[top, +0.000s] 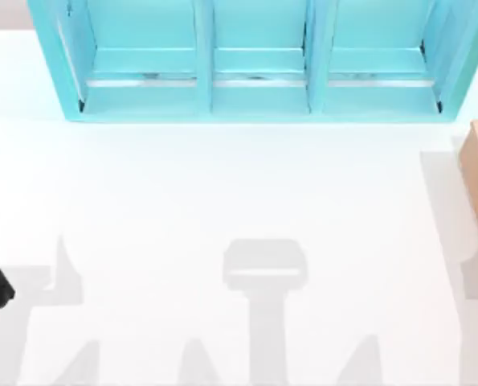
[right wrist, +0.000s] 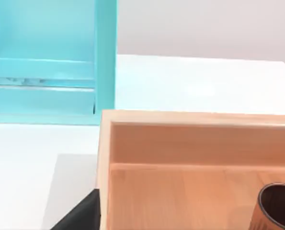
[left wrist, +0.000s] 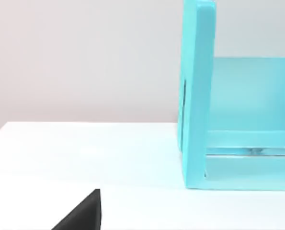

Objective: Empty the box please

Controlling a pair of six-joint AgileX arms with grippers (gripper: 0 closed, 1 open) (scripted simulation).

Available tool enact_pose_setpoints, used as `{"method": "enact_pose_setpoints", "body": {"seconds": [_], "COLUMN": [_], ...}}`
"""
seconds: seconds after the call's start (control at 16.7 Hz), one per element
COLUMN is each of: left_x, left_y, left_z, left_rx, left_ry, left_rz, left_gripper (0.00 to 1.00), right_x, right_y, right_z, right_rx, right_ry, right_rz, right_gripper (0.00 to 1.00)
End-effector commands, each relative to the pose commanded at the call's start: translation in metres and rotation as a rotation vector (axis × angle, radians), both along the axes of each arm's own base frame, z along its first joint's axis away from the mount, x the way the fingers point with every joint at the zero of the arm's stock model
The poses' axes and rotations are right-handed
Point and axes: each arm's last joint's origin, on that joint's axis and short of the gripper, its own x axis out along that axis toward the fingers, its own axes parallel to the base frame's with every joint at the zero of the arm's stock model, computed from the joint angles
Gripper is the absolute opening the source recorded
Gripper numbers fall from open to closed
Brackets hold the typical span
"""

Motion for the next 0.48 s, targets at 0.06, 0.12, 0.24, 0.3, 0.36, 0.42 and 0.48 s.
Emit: {"method": "enact_pose_setpoints", "body": {"seconds": [0.06, 0.12, 0.24, 0.3, 0.36, 0.42, 0.48], "left_x": [0.000, 0.000, 0.000, 0.000, 0.000, 0.000, 0.000], "left_y": [0.000, 0.000, 0.000, 0.000, 0.000, 0.000, 0.000], "left_z": [0.000, 0.000, 0.000, 0.000, 0.000, 0.000, 0.000], "left_rx": [0.000, 0.000, 0.000, 0.000, 0.000, 0.000, 0.000], "left_ry": [0.000, 0.000, 0.000, 0.000, 0.000, 0.000, 0.000], "left_rz": [0.000, 0.000, 0.000, 0.000, 0.000, 0.000, 0.000], "left_gripper": [1.00, 1.00, 1.00, 1.00, 1.00, 1.00, 1.00], "right_x": [0.004, 0.008, 0.022, 0.031, 0.042, 0.053, 0.065], "right_y": [-0.003, -0.005, -0.013, -0.017, -0.022, -0.028, -0.034], "right_z": [0.008, 0.017, 0.032, 0.039, 0.044, 0.048, 0.051], "right_rx": [-0.012, -0.022, -0.032, -0.033, -0.031, -0.025, -0.016], "right_ry": [0.073, 0.154, 0.333, 0.428, 0.525, 0.624, 0.721], "right_rz": [-0.015, -0.030, -0.053, -0.062, -0.068, -0.072, -0.074], "right_gripper": [1.00, 1.00, 1.00, 1.00, 1.00, 1.00, 1.00]}}
